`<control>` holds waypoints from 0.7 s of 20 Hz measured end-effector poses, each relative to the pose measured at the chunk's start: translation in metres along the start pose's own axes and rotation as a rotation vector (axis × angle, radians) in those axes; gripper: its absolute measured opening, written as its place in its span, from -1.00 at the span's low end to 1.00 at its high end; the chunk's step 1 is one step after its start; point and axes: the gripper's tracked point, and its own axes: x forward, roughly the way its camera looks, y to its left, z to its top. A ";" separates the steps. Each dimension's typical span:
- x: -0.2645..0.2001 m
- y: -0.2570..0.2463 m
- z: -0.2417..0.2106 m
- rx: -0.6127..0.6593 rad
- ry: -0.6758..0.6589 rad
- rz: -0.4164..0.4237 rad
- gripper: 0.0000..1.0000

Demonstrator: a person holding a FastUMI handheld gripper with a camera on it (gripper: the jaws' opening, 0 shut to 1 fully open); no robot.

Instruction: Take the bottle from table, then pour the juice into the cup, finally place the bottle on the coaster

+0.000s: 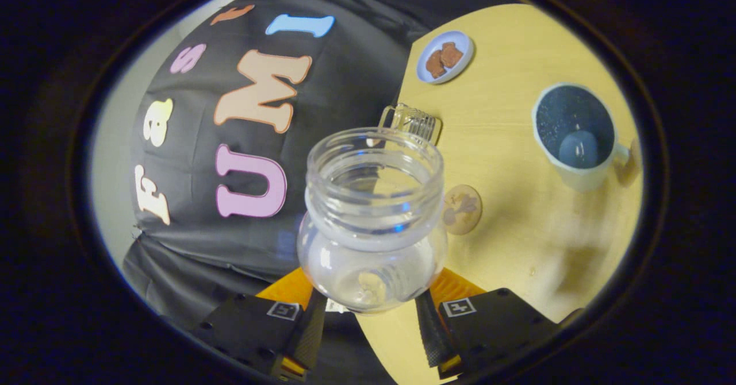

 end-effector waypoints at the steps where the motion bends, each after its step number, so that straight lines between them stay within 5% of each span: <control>1: 0.002 -0.001 0.003 0.033 -0.006 0.003 0.49; 14: 0.000 -0.003 0.036 0.327 -0.079 0.069 0.49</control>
